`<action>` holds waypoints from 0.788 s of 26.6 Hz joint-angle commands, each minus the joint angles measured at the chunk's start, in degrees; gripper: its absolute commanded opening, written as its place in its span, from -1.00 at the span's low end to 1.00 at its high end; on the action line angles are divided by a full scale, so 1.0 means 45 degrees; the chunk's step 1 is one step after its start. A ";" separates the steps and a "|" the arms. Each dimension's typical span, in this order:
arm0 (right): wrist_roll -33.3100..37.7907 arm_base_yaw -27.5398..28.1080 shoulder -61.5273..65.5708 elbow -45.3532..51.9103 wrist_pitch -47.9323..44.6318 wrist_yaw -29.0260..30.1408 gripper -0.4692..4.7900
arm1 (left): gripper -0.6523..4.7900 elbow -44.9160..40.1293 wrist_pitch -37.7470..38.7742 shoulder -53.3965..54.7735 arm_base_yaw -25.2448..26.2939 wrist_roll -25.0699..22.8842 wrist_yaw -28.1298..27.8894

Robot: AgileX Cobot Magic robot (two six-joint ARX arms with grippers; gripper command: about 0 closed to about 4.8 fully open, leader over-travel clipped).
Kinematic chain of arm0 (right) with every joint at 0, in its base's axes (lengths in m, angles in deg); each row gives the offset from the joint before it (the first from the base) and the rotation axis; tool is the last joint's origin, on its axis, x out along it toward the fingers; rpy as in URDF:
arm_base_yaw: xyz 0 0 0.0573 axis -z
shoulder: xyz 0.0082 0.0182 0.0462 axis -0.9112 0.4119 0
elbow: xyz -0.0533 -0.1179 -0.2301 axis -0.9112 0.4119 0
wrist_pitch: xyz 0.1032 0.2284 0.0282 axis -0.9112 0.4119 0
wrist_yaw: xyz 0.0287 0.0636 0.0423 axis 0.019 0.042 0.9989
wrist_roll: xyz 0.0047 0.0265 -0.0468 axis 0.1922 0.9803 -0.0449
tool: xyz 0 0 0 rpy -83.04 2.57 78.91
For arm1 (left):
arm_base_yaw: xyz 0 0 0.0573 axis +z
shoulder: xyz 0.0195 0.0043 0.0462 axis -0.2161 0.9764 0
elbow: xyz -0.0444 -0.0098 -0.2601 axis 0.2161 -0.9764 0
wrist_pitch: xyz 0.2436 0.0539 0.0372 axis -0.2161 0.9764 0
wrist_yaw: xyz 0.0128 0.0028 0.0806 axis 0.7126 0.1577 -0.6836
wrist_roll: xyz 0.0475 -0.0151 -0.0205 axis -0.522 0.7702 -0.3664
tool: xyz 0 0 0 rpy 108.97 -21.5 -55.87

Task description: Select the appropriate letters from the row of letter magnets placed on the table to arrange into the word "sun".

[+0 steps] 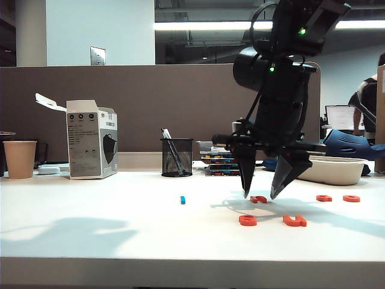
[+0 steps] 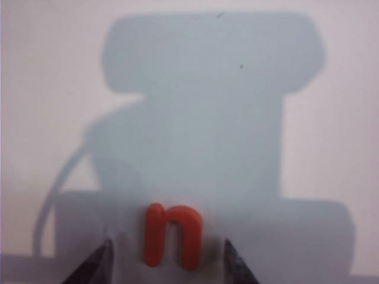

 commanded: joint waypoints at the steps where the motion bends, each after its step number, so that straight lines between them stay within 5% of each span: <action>1: -0.0063 -0.0019 0.0073 -0.0044 -0.0296 0.0083 0.07 | -0.78 0.0039 -0.0005 -0.0034 -0.0010 -0.0053 -0.0029; 10: -0.0097 -0.0019 0.0364 -0.0044 -0.0097 0.0029 0.05 | -0.78 0.0039 -0.0049 -0.0034 -0.0010 -0.0049 -0.0053; 21: -0.0102 -0.0019 0.0364 -0.0039 0.0160 0.0029 -0.30 | -0.78 0.0039 -0.0097 -0.0034 -0.0005 -0.0049 -0.0053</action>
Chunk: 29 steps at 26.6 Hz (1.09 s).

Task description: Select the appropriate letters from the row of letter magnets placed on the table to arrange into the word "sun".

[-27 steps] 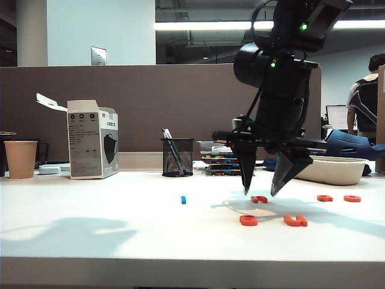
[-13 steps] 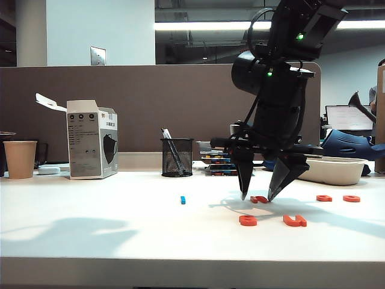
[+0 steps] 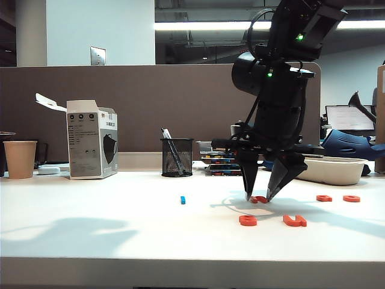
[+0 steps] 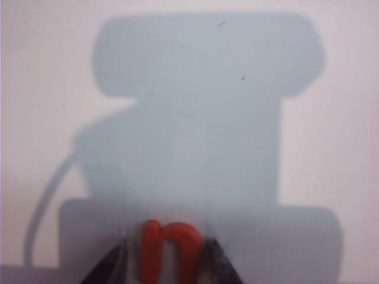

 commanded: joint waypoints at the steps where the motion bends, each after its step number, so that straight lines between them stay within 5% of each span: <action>1: 0.0015 -0.0019 0.0097 0.0034 0.0321 0.0087 -0.31 | -0.78 0.0039 -0.0083 -0.0034 -0.0005 -0.0049 -0.0049; 29: 0.0010 -0.0034 0.0063 0.0029 0.0180 0.0049 -0.43 | -0.78 0.0039 -0.0083 -0.0034 -0.0010 -0.0049 -0.0044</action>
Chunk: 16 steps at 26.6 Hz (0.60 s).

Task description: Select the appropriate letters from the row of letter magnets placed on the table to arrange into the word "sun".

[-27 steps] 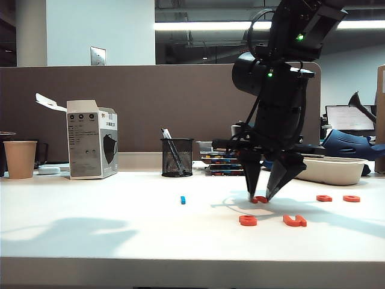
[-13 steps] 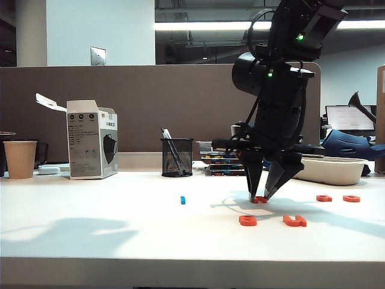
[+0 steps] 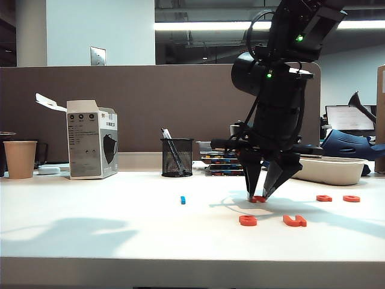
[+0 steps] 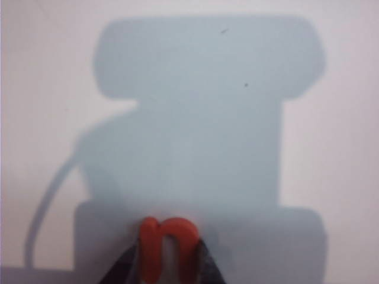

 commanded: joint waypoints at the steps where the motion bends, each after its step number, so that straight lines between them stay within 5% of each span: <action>1: 0.0010 -0.0034 0.0005 0.0029 0.0442 0.0083 -0.43 | -0.78 0.0039 -0.0078 -0.0034 -0.0010 -0.0049 -0.0044; 16: -0.0219 -0.0029 -0.1151 -0.0593 0.0845 0.0078 -0.43 | -0.78 0.0039 -0.0078 -0.0034 -0.0010 -0.0049 -0.0039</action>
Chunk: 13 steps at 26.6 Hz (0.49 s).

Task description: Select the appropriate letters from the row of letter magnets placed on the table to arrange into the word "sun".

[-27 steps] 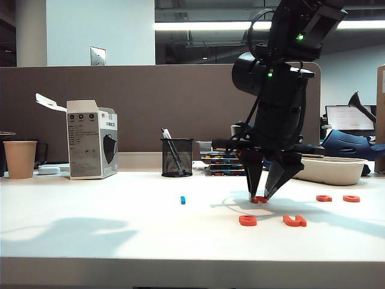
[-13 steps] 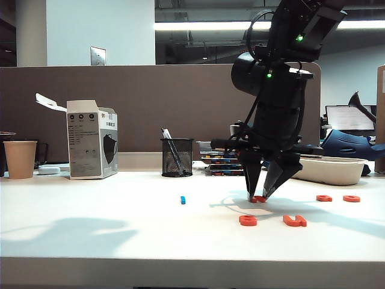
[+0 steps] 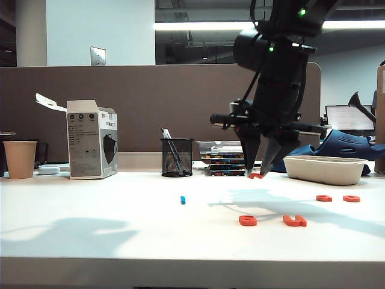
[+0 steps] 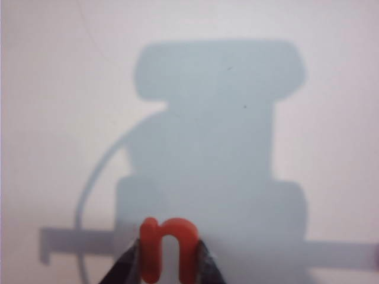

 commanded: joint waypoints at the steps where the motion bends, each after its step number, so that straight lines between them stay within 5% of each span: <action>1: -0.0034 -0.0019 -0.0389 -0.0034 0.0126 0.0019 -0.43 | -0.78 0.0039 -0.0073 -0.0034 -0.0010 -0.0049 -0.0044; 13: -0.0039 0.0019 -0.2210 0.0053 0.1690 -0.1103 -0.43 | -0.78 0.0039 -0.0073 -0.0034 -0.0010 -0.0049 -0.0044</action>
